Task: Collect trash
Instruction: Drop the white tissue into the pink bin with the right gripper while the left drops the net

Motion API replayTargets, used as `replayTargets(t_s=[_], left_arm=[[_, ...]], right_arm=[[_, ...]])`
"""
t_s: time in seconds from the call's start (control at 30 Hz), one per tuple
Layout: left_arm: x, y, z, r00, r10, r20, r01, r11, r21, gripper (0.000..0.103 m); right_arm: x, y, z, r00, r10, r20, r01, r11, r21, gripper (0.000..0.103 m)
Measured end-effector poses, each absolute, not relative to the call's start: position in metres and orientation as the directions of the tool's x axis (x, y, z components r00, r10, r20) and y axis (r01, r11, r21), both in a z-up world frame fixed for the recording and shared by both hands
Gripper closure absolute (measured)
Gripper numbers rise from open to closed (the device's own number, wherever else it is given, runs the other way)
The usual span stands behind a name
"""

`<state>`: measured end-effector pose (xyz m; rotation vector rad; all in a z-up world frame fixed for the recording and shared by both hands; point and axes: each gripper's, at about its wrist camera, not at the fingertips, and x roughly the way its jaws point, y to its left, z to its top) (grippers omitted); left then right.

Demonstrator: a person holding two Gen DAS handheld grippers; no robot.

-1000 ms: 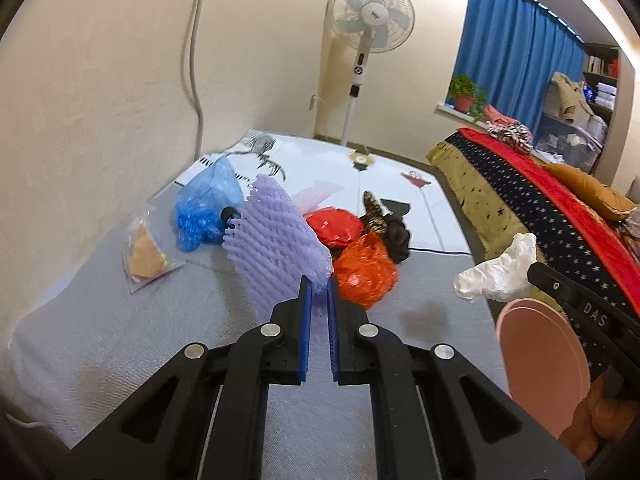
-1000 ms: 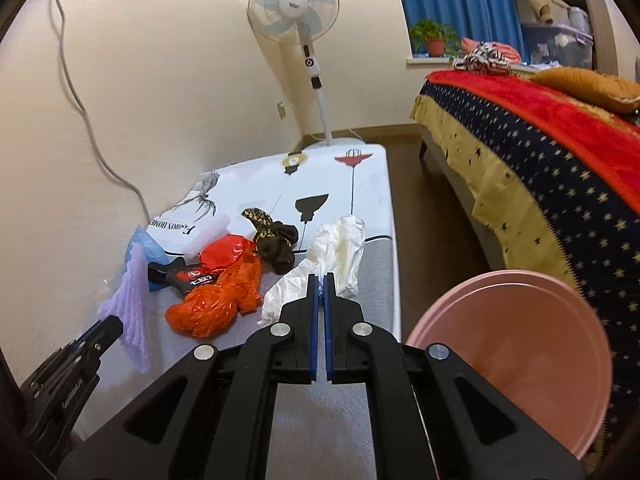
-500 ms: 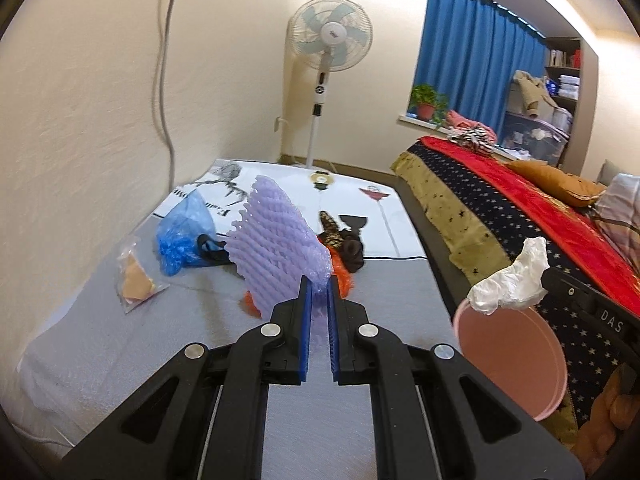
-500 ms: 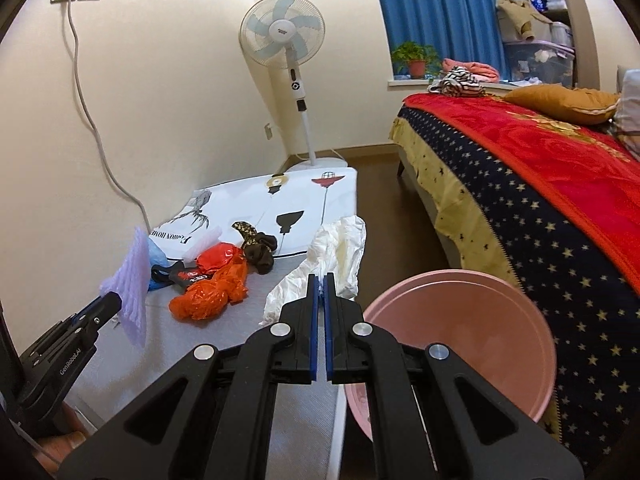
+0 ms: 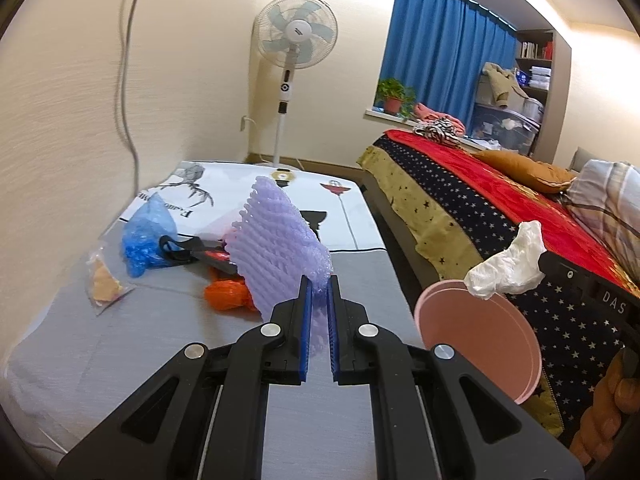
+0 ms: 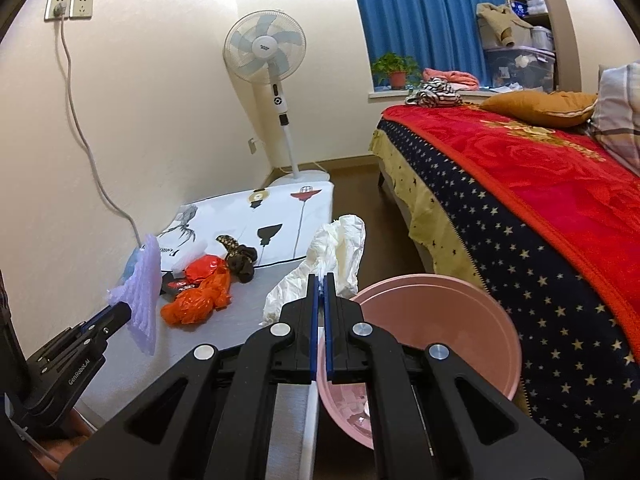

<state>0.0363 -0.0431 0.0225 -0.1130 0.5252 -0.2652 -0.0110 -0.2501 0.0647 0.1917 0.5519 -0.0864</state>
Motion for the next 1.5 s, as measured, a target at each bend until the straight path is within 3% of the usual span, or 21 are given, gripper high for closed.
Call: replayTargets(t_s=[0.6,1.5], left_arm=[[0.035,-0.082,0.024,0.802,-0.368,-0.471,0.322,0.93,-0.178,0.096],[0.042,-0.183,0.003,0.6,-0.647,-0.471,0.6,0.753,-0.27,0.096]], right_arm=[[-0.028,-0.285,0.079,0.846,-0.118,-0.519,0.222,0.965,0.142,0.1],[-0.037,-0.34,0.068,0.786,-0.274,-0.554,0.409,0.903,0.134,0.1]])
